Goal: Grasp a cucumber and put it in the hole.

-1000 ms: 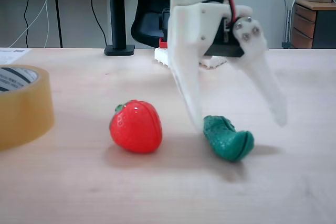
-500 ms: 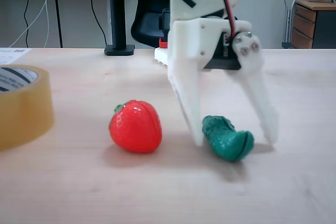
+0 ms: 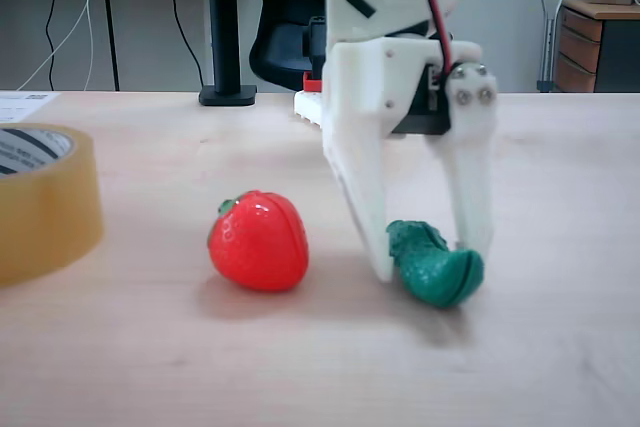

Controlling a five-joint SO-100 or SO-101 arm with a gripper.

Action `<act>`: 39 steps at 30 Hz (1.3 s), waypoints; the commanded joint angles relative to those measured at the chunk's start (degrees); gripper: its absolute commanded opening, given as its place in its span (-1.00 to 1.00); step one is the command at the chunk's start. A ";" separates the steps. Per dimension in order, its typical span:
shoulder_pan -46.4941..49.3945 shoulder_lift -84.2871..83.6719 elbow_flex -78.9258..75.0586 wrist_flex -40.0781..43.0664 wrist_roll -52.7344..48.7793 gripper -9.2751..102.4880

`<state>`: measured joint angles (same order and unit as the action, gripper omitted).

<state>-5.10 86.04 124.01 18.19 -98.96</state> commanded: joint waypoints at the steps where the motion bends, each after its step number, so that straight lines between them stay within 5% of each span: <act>1: -0.09 0.26 -3.16 -2.02 -0.53 -0.61; 7: -0.09 1.76 -3.08 -1.93 -0.53 -0.74; 39: 7.03 25.58 -3.25 5.19 0.00 -0.76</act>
<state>-0.44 104.15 124.01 22.59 -99.49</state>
